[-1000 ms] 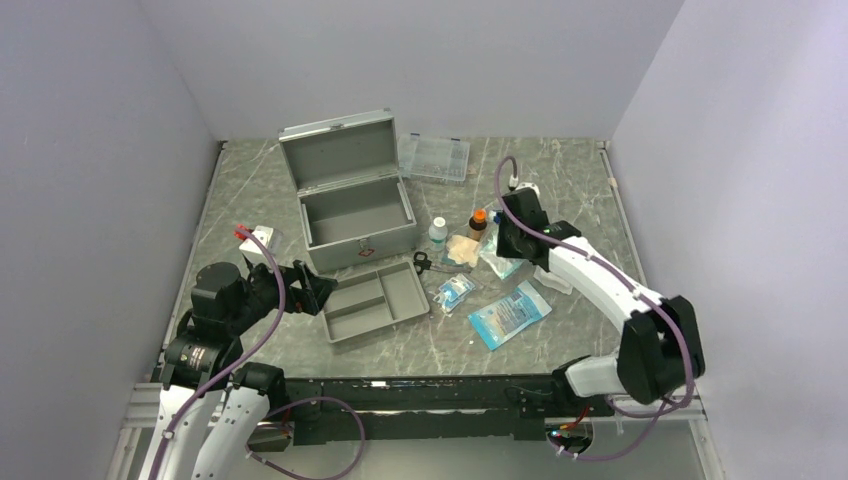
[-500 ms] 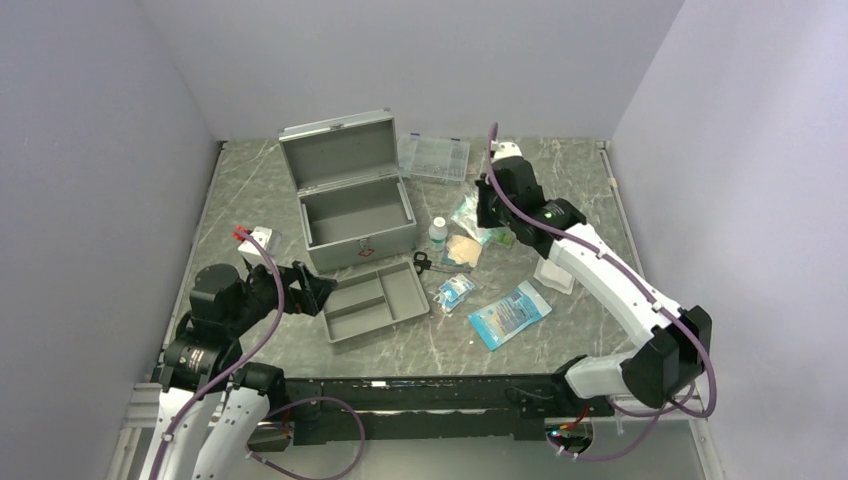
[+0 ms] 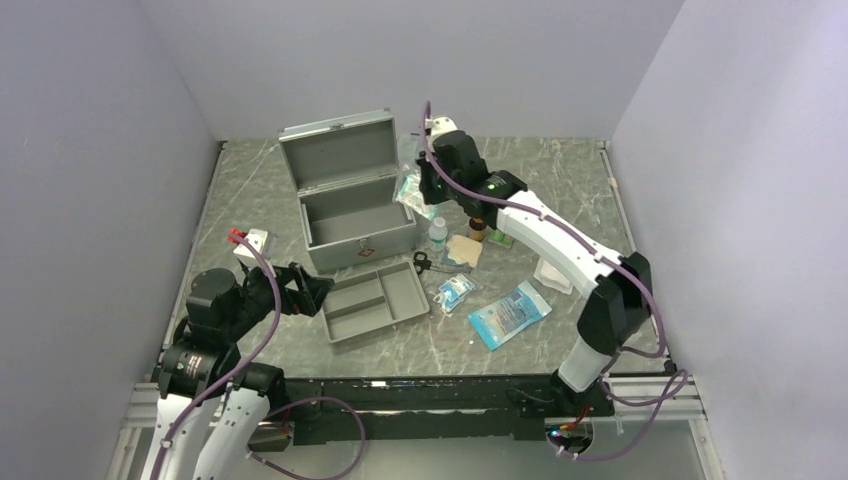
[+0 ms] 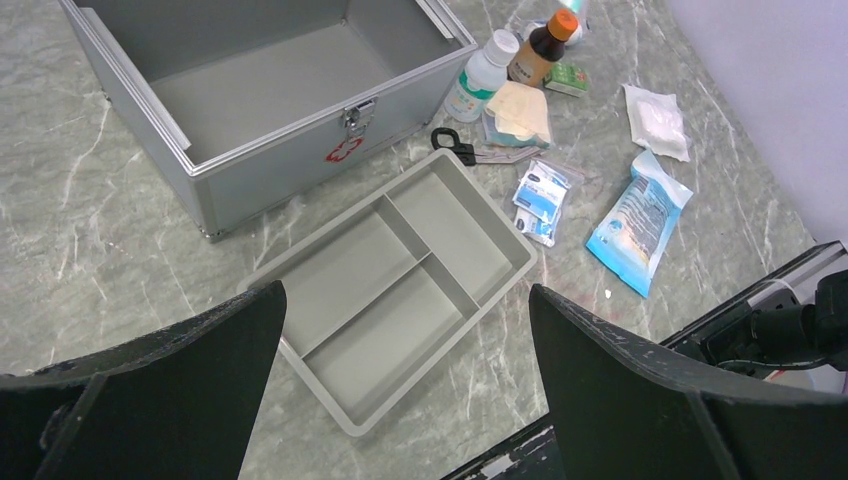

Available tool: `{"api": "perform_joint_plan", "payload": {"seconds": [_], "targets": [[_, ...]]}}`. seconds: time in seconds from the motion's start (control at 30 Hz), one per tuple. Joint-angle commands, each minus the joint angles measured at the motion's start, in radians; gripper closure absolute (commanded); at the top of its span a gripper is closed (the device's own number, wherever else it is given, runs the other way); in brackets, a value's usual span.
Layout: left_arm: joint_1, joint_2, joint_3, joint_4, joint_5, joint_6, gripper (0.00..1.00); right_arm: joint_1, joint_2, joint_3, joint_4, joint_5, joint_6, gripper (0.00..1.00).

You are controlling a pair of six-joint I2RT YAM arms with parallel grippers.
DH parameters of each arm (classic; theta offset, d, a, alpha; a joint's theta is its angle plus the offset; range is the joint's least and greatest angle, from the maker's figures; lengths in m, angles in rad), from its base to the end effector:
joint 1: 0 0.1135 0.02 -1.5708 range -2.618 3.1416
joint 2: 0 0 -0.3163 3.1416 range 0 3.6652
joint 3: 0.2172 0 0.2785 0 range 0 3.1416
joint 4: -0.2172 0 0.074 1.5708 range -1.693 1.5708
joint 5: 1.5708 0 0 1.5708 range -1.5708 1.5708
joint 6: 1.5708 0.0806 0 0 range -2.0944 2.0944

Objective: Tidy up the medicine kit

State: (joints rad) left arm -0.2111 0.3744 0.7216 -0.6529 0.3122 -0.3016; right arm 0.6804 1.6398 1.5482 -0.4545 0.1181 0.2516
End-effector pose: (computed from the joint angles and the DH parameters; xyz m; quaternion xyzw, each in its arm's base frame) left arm 0.0971 -0.0461 0.3328 0.0558 0.8001 -0.2694 0.5331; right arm 0.3556 0.2756 0.3839 -0.1568 0.8563 0.1739 0.4603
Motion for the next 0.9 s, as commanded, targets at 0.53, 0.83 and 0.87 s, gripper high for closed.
{"api": "perform_joint_plan", "payload": {"seconds": [0.53, 0.83, 0.87], "targets": [[-0.001, -0.029, 0.006, 0.019, -0.04, -0.005, 0.01, 0.063, 0.462, 0.41, 0.164, -0.234, -0.198, 1.0], [-0.002, -0.035, 0.004, 0.019, -0.043, -0.006, 0.01, 0.071, 0.573, 0.442, 0.151, -0.261, -0.3, 1.0], [-0.002, -0.036, 0.005, 0.019, -0.042, -0.005, 0.01, 0.071, 0.573, 0.432, 0.151, -0.268, -0.312, 1.0]]}}
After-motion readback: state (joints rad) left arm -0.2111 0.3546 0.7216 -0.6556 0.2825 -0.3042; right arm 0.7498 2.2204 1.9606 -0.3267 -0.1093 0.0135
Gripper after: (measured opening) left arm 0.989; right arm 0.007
